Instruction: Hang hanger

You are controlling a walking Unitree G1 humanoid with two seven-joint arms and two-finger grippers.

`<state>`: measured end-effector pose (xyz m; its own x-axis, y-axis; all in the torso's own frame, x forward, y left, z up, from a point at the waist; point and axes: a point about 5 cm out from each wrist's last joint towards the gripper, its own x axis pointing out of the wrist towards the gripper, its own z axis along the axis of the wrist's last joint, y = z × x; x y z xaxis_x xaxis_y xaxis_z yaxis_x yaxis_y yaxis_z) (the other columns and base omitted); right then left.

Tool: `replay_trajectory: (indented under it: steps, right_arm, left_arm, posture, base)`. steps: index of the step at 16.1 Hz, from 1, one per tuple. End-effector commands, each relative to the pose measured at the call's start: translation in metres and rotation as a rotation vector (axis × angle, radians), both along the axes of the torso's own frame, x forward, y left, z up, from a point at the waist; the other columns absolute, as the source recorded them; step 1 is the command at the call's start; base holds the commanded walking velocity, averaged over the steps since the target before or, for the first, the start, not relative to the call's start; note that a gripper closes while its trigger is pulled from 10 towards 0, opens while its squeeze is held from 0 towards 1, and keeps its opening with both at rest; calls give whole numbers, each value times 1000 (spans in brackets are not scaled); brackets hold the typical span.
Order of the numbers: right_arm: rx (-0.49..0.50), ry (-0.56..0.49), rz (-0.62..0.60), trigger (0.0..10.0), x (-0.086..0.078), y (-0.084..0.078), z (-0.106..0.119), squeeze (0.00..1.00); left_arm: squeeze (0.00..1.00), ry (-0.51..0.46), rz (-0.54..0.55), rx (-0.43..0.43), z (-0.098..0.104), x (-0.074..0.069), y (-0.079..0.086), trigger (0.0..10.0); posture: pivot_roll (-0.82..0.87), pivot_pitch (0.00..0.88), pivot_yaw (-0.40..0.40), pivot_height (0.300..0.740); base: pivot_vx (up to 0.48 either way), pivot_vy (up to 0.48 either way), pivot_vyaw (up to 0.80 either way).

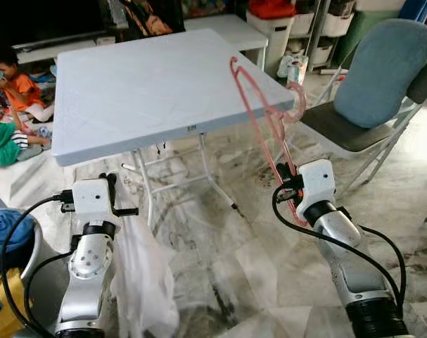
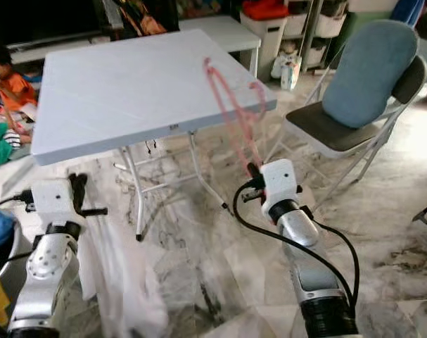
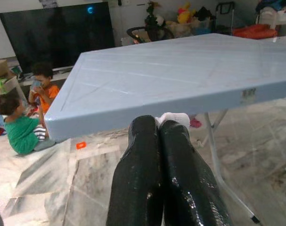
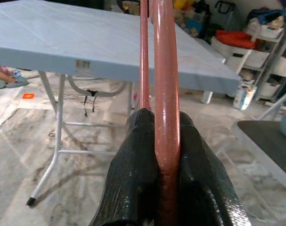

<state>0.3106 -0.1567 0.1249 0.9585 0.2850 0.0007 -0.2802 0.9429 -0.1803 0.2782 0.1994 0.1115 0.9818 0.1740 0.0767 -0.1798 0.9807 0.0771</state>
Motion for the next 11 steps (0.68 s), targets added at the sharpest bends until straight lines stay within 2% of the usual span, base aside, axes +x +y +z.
replay_trajectory:
  steps: [1, 3, 7, 11]
  right_arm:
    - [1, -21, 28, 10000, 0, 6, 4, 0]
    - [5, -31, 53, 10000, 0, 9, 6, 0]
    - [21, -44, 61, 10000, 0, 11, 8, 0]
    - [38, -41, 61, 10000, -1, 11, 8, 0]
  left_arm:
    - [0, -33, 12, 7, 8, 1, 3, 10000]
    - [0, -44, 10, 7, 11, 1, 1, 10000]
    - [0, -45, 19, 7, 12, 2, 2, 10000]
    - [0, -50, 25, 12, 15, 6, 4, 10000]
  posture:
    - [-98, 0, 20, 731]
    - [-96, 0, 19, 731]
    - [-93, 0, 20, 731]
    - [-96, 0, 23, 736]
  base:
    - [304, 0, 0]
    - [304, 0, 0]
    - [324, 0, 563]
    - [351, 0, 0]
